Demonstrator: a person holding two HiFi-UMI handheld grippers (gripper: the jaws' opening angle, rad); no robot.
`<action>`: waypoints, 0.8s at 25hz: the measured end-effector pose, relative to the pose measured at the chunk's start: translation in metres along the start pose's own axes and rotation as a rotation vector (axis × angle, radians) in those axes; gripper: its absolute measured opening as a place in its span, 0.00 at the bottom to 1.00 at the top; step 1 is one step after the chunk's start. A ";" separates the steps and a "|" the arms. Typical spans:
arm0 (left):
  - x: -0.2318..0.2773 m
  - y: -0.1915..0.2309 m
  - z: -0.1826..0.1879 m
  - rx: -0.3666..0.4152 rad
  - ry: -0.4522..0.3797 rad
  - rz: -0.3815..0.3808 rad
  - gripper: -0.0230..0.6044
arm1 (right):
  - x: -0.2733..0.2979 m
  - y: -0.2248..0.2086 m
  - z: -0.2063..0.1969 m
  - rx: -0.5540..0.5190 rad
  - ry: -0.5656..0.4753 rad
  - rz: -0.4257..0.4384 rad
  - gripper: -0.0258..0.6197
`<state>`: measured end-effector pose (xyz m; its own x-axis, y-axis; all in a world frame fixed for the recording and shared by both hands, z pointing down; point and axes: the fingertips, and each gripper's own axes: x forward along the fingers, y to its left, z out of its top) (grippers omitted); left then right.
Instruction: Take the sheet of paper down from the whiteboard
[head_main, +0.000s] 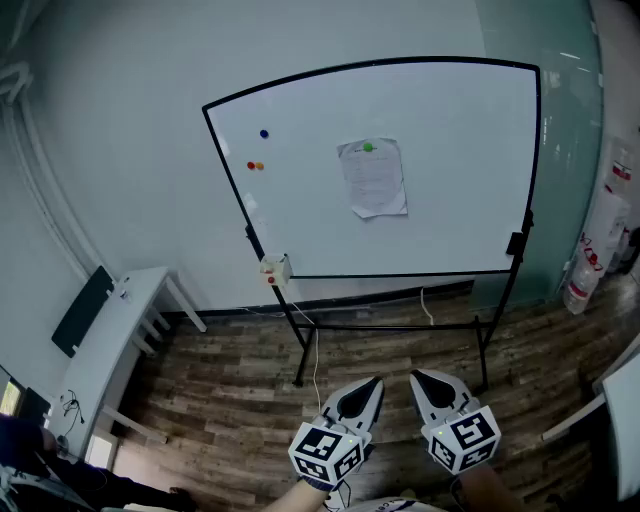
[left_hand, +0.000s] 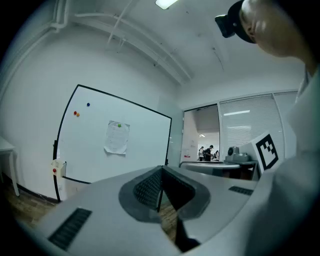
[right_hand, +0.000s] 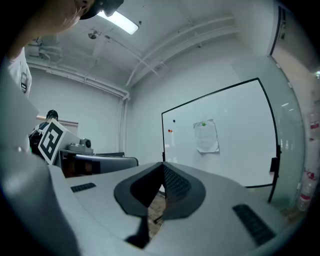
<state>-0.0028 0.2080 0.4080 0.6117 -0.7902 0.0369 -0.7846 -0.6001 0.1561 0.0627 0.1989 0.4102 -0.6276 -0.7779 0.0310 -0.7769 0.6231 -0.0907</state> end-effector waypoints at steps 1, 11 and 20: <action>0.002 -0.002 -0.001 0.000 0.001 0.000 0.06 | -0.002 -0.003 0.000 0.001 0.000 0.000 0.06; 0.019 -0.014 -0.012 -0.018 0.007 0.006 0.06 | -0.012 -0.025 -0.012 0.065 0.002 0.042 0.06; 0.041 -0.014 -0.008 0.024 0.005 0.049 0.06 | -0.025 -0.059 -0.004 0.094 -0.054 0.036 0.06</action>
<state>0.0342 0.1851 0.4149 0.5732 -0.8180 0.0484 -0.8156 -0.5637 0.1307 0.1241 0.1823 0.4186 -0.6493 -0.7600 -0.0276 -0.7441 0.6423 -0.1837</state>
